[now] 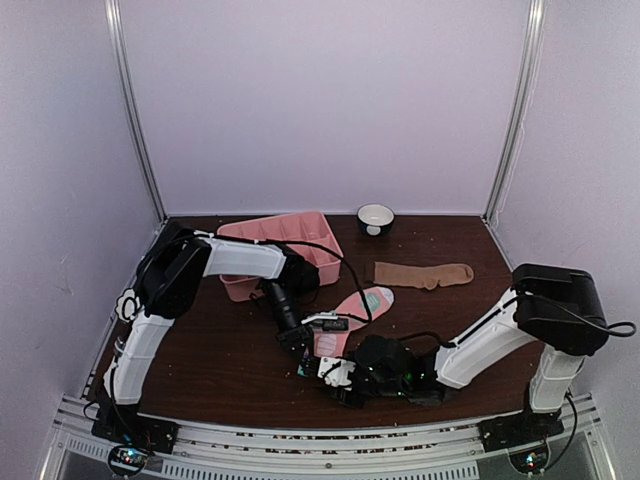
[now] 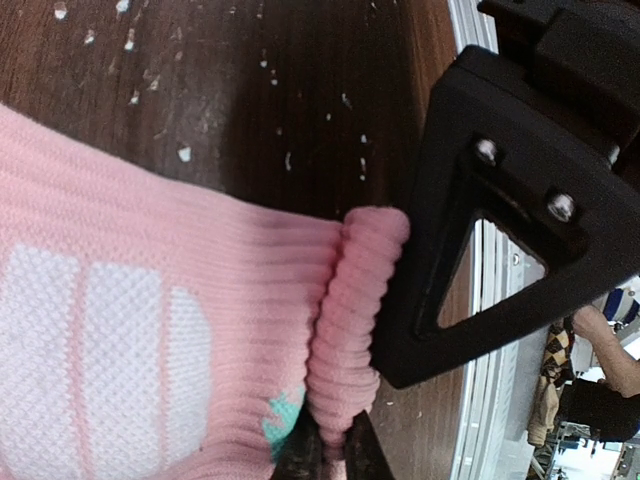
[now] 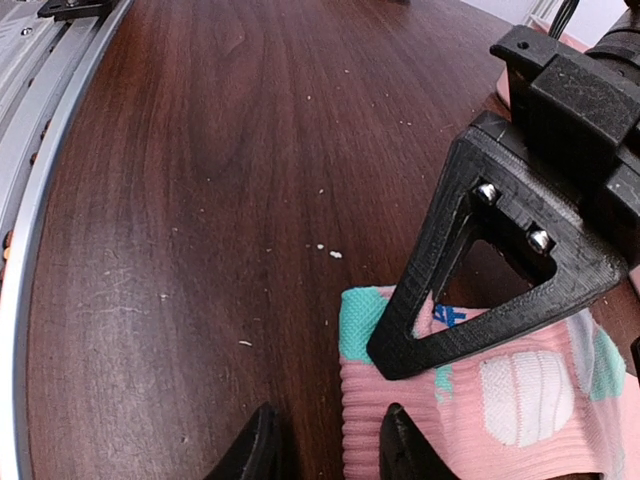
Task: Roll the socks
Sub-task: Roll the sock at the center of the board.
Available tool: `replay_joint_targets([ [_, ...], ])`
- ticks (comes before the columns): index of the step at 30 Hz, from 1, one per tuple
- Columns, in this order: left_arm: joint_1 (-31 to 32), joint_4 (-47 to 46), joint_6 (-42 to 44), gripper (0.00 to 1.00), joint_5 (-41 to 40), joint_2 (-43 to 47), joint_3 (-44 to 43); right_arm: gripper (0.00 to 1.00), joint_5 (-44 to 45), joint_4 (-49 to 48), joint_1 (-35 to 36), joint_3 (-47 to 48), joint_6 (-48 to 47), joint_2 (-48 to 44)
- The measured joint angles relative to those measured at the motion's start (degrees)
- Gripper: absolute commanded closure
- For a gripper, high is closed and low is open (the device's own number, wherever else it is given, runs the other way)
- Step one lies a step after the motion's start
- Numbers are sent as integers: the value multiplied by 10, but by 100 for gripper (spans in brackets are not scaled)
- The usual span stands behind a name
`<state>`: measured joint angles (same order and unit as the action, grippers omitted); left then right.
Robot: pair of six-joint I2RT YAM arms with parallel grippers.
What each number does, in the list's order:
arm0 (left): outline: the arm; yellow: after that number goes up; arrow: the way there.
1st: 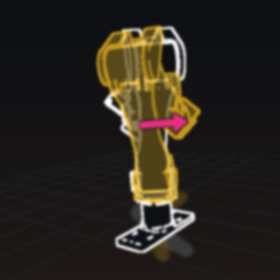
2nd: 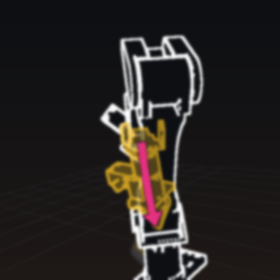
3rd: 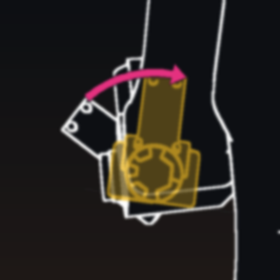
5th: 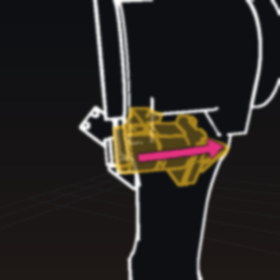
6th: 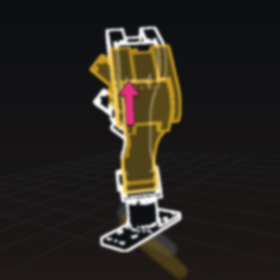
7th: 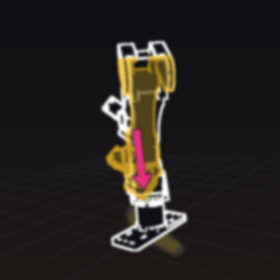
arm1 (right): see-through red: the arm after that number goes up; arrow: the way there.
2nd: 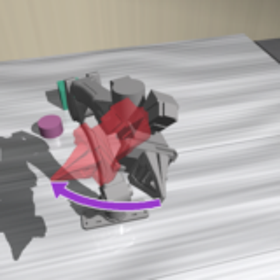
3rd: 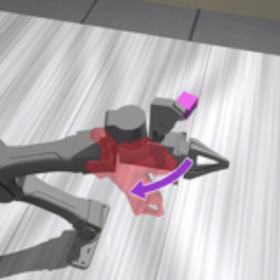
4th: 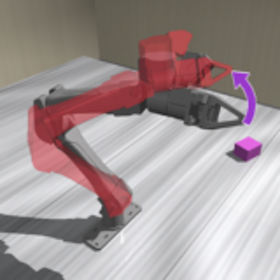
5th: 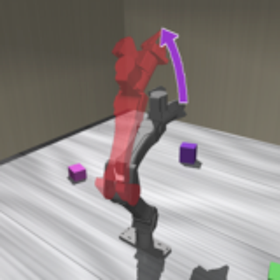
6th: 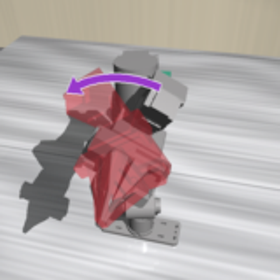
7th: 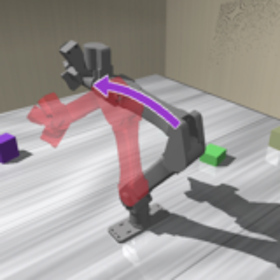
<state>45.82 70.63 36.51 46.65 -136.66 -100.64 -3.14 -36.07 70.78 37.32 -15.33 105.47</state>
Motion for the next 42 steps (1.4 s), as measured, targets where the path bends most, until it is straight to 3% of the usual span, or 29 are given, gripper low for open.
replay_joint_targets([
  [13,0,6,0,100,0,-3,-4,66,10,16,-6,4,-30,0],
  [23,0,11,1,100,0,-3,-4,81,1,34,-27,12,-19,0],
  [26,0,11,4,93,0,-3,-4,87,-9,35,-33,12,-7,0],
  [33,0,27,17,53,-6,6,-5,100,-35,33,-42,24,36,16],
  [42,-2,-40,37,50,-68,100,70,100,-92,-23,-71,14,122,33],
])
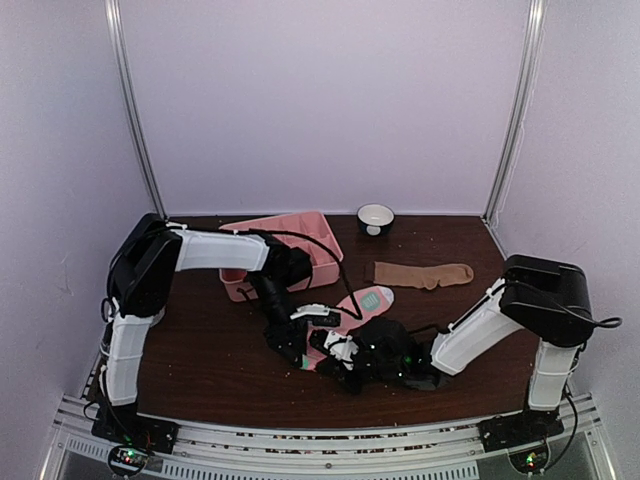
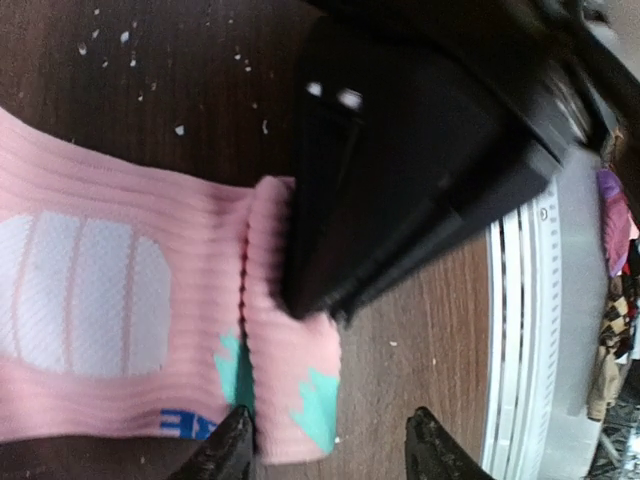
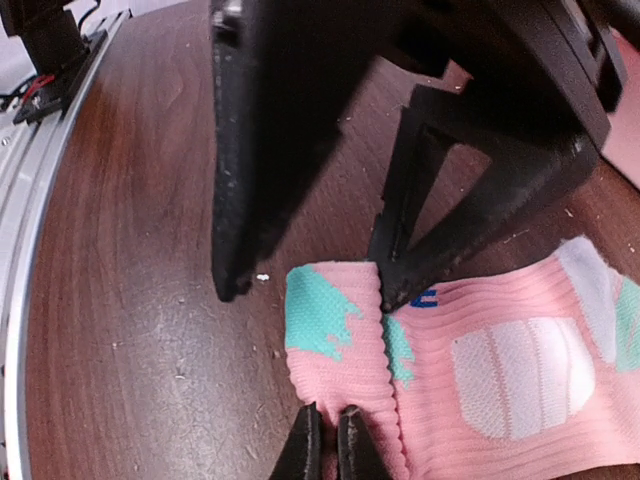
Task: Roll the socks
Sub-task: Roll the sock at the center of the board.
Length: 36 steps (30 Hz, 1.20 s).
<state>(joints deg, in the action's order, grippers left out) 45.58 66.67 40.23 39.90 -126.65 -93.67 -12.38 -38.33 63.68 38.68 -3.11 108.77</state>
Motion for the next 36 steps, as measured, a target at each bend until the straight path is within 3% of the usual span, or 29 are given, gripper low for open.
replay_joint_targets([
  [10,-1,-122,28,54,-20,103,107,100,-131,-51,-49,-20,74,13],
  [17,19,-189,28,56,-46,109,127,100,-199,-68,-59,-25,97,23],
  [20,24,-211,27,52,-57,109,129,100,-219,-78,-63,-26,109,30],
  [26,25,-256,4,46,-74,120,152,100,-240,-85,-69,-21,136,39],
  [31,24,-268,-26,48,-111,157,181,100,-243,-65,-68,-2,137,42],
  [36,36,-253,-8,48,-73,221,226,100,-217,-59,-87,-1,217,40],
])
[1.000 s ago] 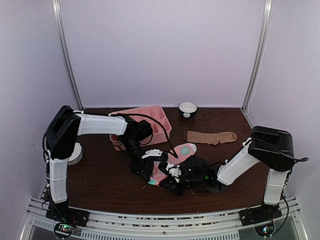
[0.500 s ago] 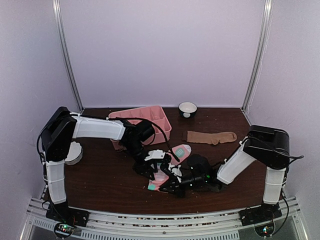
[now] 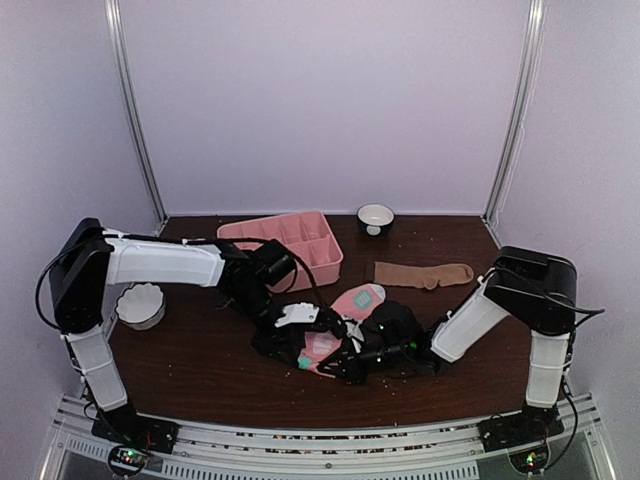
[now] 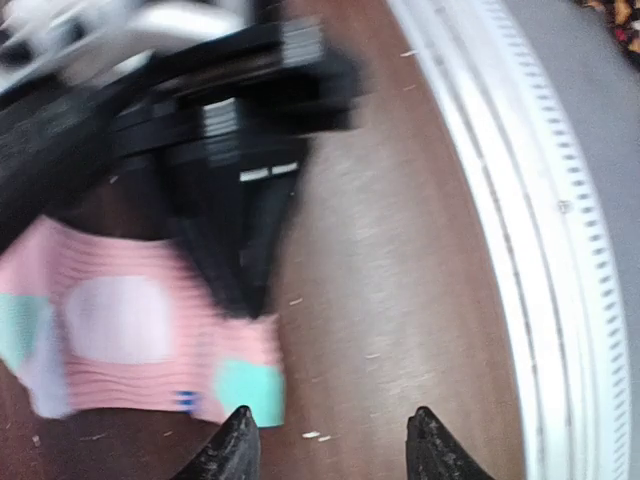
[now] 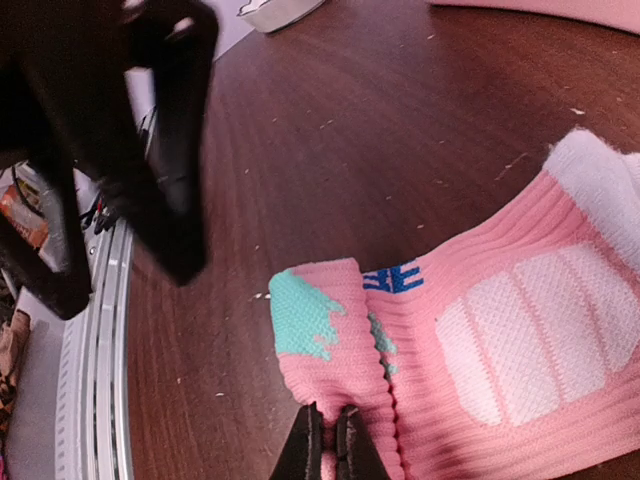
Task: Roll the socks
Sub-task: Roll the sock at the center of the board.
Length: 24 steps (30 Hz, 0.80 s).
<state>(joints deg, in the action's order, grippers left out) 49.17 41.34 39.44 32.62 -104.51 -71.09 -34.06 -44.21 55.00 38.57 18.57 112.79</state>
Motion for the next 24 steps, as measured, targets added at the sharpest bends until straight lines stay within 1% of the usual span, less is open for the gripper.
replay_joint_targets([
  [2,1,-4,-12,46,31,23,21,100,13,-7,-10,-3,24,0],
  [4,-20,-8,-27,45,59,28,30,100,22,-11,-14,-5,39,0],
  [8,-90,-15,-40,46,98,27,30,100,28,-13,-14,-6,56,0],
  [10,-99,-16,-31,47,100,27,30,100,28,-13,-14,-5,66,0],
  [18,-18,-26,29,51,64,17,32,100,9,-21,-22,-4,127,6],
  [24,16,-60,53,55,-7,-28,26,100,-36,-73,-42,-14,192,29],
])
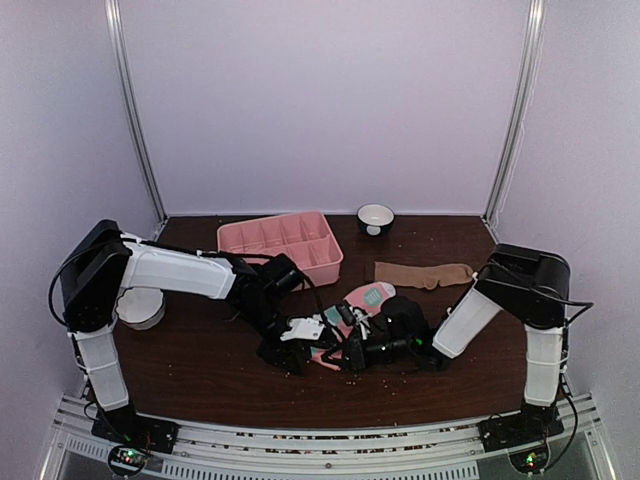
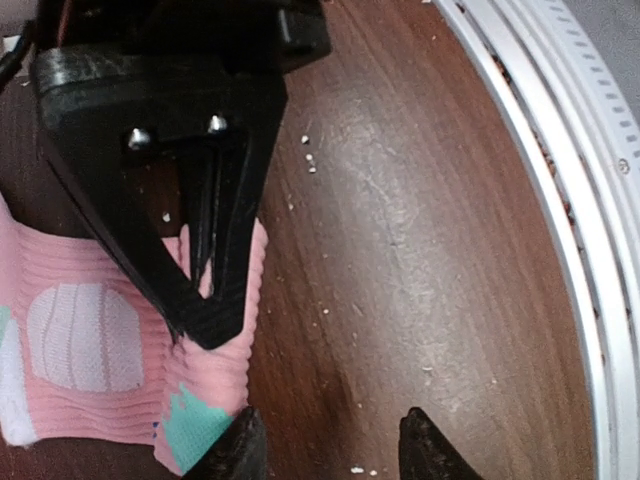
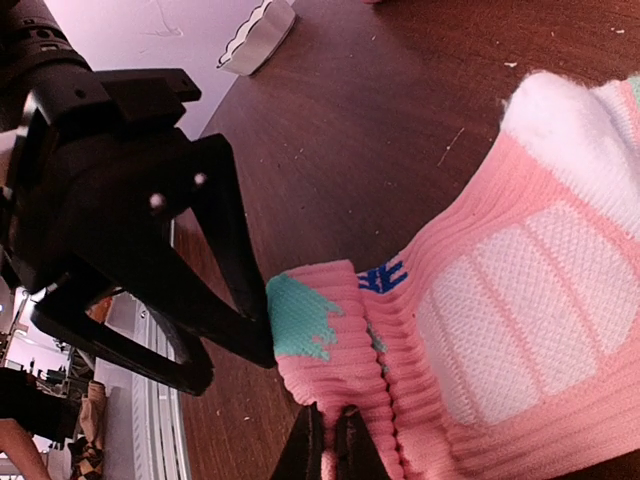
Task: Roll the socks
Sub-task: Roll the sock at the center of the board.
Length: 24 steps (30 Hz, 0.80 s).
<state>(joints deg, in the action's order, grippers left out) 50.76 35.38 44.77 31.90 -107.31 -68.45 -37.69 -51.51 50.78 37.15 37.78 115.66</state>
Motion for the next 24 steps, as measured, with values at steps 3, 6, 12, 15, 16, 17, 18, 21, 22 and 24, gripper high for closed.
replay_joint_targets([
  [3,8,-20,2,56,-25,-15,-3,100,-5,-6,-3,0,13,2],
  [6,9,-29,2,56,-39,-17,-6,100,-9,-2,-5,1,17,2],
  [12,11,-42,1,56,-57,-18,-14,100,-15,5,-10,5,25,2],
  [15,11,-45,1,57,-62,-18,-14,100,-16,6,-12,5,27,2],
  [16,12,-45,1,57,-62,-18,-14,100,-16,6,-12,5,27,2],
  [17,12,-45,1,57,-62,-18,-14,100,-16,7,-12,5,27,2],
  [18,12,-45,1,57,-62,-18,-14,100,-16,7,-12,5,27,2],
  [21,12,-45,1,58,-61,-17,-14,100,-18,9,-12,6,27,2],
  [22,12,-45,1,58,-59,-16,-14,100,-19,12,-13,7,27,2],
  [24,12,-45,1,58,-53,-13,-14,100,-21,14,-13,8,26,2],
])
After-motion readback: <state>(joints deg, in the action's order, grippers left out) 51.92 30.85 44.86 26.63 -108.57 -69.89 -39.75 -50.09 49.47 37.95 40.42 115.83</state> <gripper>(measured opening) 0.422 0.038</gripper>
